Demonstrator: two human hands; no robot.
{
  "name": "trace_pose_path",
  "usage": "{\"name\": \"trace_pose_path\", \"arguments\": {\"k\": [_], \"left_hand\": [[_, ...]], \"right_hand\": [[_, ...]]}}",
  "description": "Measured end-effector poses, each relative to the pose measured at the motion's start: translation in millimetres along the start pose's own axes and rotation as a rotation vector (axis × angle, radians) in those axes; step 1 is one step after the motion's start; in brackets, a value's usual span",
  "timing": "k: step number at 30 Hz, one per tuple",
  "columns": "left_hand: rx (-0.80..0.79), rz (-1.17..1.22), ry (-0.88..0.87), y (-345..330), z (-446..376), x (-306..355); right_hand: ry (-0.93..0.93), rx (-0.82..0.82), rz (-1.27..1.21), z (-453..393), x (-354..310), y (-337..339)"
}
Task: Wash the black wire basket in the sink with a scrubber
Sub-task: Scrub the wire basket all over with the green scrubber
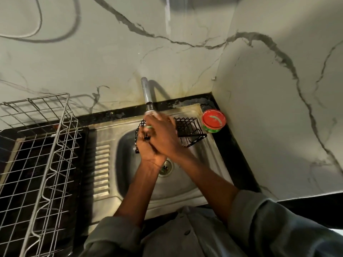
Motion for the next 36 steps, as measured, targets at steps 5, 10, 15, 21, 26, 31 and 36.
{"name": "trace_pose_path", "arguments": {"k": [5,10,15,21,26,31,36], "left_hand": [[-0.027,-0.088,-0.051,9,-3,13],[-0.015,-0.107,0.008,11,-9,24],[-0.057,0.035,0.067,16,-15,37],[-0.078,0.363,0.158,28,-24,56],[-0.025,0.311,0.17,39,-20,61],[0.138,0.211,0.045,57,-26,61],[0.235,0.028,0.048,61,-25,49]], "right_hand": [[-0.005,0.02,0.077,-9,25,10],[-0.362,0.028,0.392,-3,123,46],[-0.866,0.059,0.04,30,174,57],[-1.182,0.225,-0.876,55,153,30],[-1.209,0.262,-1.008,50,137,26],[-1.202,0.298,-0.974,57,132,21],[-1.026,0.211,-0.917,40,110,15]]}}
Point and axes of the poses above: each hand's wrist, its own z-axis away from the middle knuckle, its own y-axis out of the back of the hand, x = y × z, the point moved 5 cm from there along -z, towards the middle knuckle, and after that the axes turned 12 degrees about x, right-handed, at the moved point
